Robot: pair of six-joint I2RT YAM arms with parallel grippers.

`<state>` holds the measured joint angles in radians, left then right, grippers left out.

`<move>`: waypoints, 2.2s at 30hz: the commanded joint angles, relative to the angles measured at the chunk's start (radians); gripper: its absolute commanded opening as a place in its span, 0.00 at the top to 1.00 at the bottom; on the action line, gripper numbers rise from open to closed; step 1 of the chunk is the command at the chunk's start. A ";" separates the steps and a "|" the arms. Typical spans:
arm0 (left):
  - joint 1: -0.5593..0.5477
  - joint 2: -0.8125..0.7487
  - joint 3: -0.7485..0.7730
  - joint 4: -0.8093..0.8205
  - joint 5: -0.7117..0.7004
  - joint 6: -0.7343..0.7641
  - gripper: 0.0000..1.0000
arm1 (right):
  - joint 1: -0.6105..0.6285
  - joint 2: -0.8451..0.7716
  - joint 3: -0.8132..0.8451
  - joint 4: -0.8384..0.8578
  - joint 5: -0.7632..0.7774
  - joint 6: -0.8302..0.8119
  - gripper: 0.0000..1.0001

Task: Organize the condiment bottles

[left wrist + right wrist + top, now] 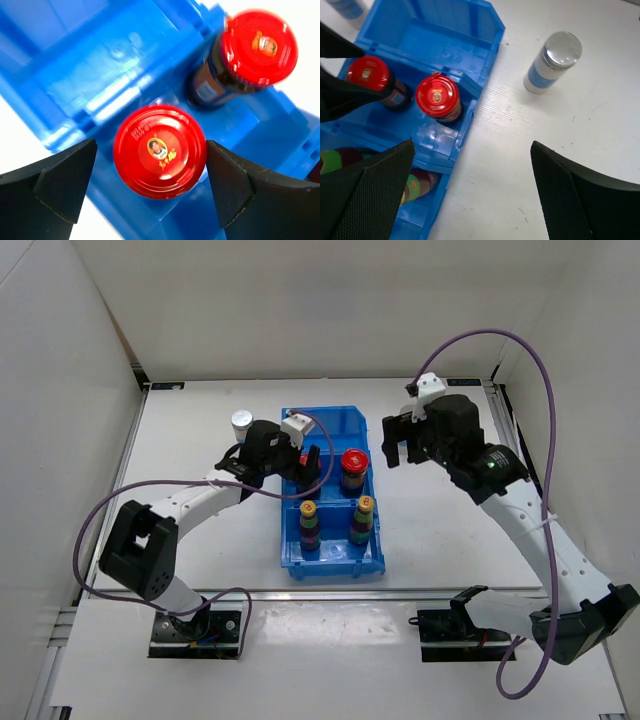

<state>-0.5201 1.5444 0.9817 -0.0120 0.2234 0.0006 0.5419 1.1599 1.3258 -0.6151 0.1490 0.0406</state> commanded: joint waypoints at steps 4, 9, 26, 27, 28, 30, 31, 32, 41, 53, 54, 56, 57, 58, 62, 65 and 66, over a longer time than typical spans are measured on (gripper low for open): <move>-0.004 -0.147 0.190 -0.132 -0.113 0.055 0.00 | -0.124 0.131 0.076 0.014 0.034 0.085 0.00; -0.004 -0.269 0.268 -0.244 -0.203 0.102 0.00 | -0.230 0.294 0.197 0.043 -0.028 0.085 0.00; 0.120 -0.656 -0.090 -0.310 -0.421 0.110 0.00 | -0.321 0.794 0.466 0.129 -0.126 0.016 0.00; 0.120 -0.665 -0.104 -0.310 -0.421 0.110 0.00 | -0.330 0.826 0.493 0.129 -0.112 0.016 0.00; 0.120 -0.678 -0.104 -0.310 -0.421 0.110 0.00 | -0.330 0.843 0.512 0.129 -0.112 0.007 0.00; 0.120 -0.687 -0.115 -0.310 -0.432 0.119 0.00 | -0.341 0.894 0.542 0.104 -0.103 0.007 0.00; 0.120 -0.687 -0.115 -0.310 -0.441 0.119 0.00 | -0.341 0.906 0.562 0.104 -0.103 0.007 0.00; 0.120 -0.687 -0.115 -0.310 -0.441 0.119 0.00 | -0.341 0.928 0.563 0.104 -0.103 0.007 0.00; 0.120 -0.676 -0.124 -0.310 -0.441 0.119 0.00 | -0.350 0.963 0.541 0.095 -0.135 0.025 0.00; 0.120 -0.685 -0.144 -0.310 -0.441 0.101 0.00 | -0.350 0.920 0.540 0.083 -0.099 0.025 0.66; 0.120 -0.685 -0.144 -0.310 -0.441 0.101 0.00 | -0.350 0.887 0.540 0.083 -0.086 0.015 0.70; 0.120 -0.685 -0.155 -0.299 -0.441 0.101 0.00 | -0.336 0.842 0.540 0.083 -0.075 0.004 0.77; 0.120 -0.694 -0.155 -0.299 -0.441 0.101 0.00 | -0.309 0.795 0.540 0.092 -0.063 0.004 0.78; 0.120 -0.695 -0.166 -0.299 -0.441 0.101 0.00 | -0.297 0.772 0.540 0.092 -0.063 -0.019 0.80; 0.120 -0.695 -0.193 -0.275 -0.461 0.091 0.00 | -0.211 0.701 0.604 0.078 -0.113 -0.071 0.83; 0.120 -0.695 -0.215 -0.255 -0.481 0.081 0.00 | -0.159 0.701 0.679 0.043 -0.152 -0.084 0.84; 0.120 -0.704 -0.215 -0.255 -0.495 0.072 0.00 | -0.148 0.710 0.690 0.034 -0.182 -0.094 0.84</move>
<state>-0.4057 0.8707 0.7799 -0.2993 -0.2256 0.0959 0.3447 1.9358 1.9186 -0.6121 0.0460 -0.0093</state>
